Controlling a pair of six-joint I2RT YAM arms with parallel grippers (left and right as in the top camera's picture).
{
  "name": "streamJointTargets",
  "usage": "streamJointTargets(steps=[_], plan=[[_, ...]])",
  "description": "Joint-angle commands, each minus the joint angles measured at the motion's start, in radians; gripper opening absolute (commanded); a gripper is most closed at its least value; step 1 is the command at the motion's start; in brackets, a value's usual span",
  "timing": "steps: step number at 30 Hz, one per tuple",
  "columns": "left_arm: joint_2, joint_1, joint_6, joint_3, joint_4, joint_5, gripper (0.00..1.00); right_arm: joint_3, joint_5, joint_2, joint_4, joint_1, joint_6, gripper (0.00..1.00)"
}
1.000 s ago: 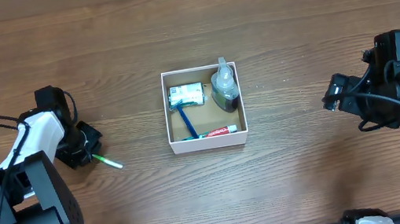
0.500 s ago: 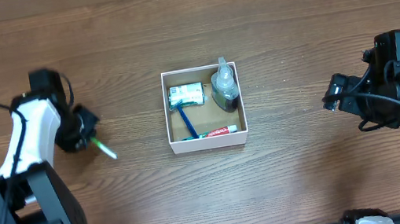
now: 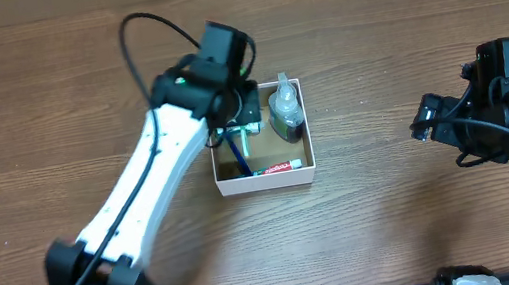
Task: Pack container
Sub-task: 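Place the green toothbrush into the box with the left gripper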
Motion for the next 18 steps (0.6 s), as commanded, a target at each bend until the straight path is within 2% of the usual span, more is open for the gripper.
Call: streamJointTargets(steps=[1, 6, 7, 8, 12, 15, 18], plan=[[0.115, -0.005, -0.031, 0.000, 0.000, -0.016, 0.04, 0.001, 0.001, -0.003, 0.001, 0.003, -0.003, 1.00], [0.203, -0.005, -0.029, -0.001, 0.003, -0.014, 0.05, 0.001, 0.001, -0.003, 0.002, 0.003, -0.003, 1.00], [0.202, -0.005, -0.030, 0.000, 0.001, -0.011, 0.27, 0.001, 0.001, -0.003, 0.001, 0.003, -0.003, 1.00], [0.202, -0.005, -0.030, 0.000, -0.002, -0.010, 0.41, 0.001, 0.002, -0.003, 0.002, 0.003, -0.003, 1.00], [0.174, -0.005, -0.030, 0.096, -0.122, -0.034, 0.40, 0.001, 0.001, -0.003, 0.011, 0.003, -0.003, 1.00], [0.080, 0.008, -0.053, 0.217, -0.216, -0.180, 0.42, 0.003, 0.001, -0.004, 0.069, 0.004, -0.017, 1.00], [-0.041, 0.105, -0.113, 0.220, -0.217, -0.207, 0.45, 0.016, -0.062, -0.004, 0.193, 0.051, -0.119, 1.00]])
